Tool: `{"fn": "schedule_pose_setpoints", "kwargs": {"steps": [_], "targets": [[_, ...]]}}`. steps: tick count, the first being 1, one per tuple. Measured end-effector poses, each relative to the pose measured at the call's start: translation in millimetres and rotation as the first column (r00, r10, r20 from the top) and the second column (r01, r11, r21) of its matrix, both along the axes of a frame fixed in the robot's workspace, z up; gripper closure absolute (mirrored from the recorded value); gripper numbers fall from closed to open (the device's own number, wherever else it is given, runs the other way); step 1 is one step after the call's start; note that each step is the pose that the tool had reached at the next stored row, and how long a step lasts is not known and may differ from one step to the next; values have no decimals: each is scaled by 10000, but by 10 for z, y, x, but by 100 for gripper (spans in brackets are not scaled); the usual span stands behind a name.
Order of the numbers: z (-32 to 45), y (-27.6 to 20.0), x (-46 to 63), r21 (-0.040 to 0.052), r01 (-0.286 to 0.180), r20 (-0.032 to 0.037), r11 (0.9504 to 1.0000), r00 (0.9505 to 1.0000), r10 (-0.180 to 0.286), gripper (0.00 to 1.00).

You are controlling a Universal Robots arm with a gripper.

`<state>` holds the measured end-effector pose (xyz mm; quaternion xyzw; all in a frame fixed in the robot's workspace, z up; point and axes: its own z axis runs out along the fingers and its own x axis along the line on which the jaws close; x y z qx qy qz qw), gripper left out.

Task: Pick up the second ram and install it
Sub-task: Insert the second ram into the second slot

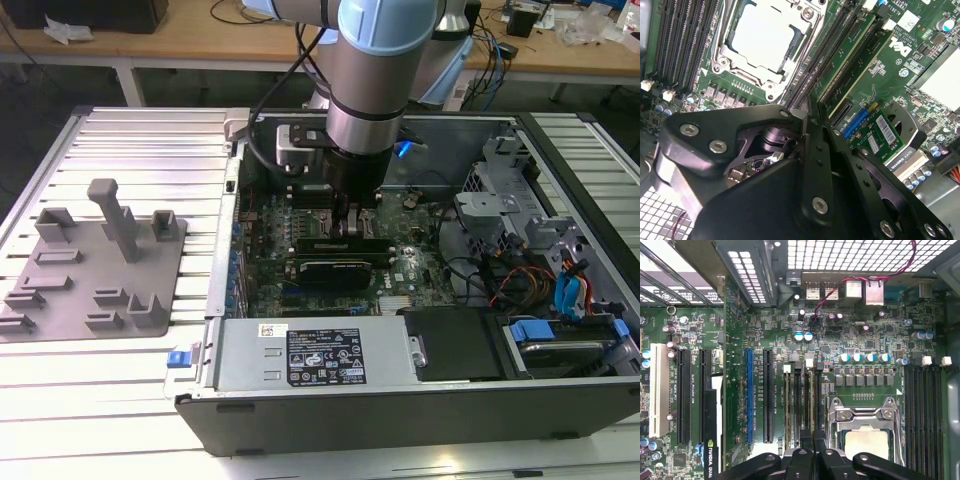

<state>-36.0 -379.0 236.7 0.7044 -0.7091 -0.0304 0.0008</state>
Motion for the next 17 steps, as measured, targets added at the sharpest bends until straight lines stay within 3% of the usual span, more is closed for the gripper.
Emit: {"fn": "schedule_pose_setpoints", "kwargs": {"steps": [17], "targets": [[-53,0,-1,4,-2,10,10000,10000,2,91]]}}
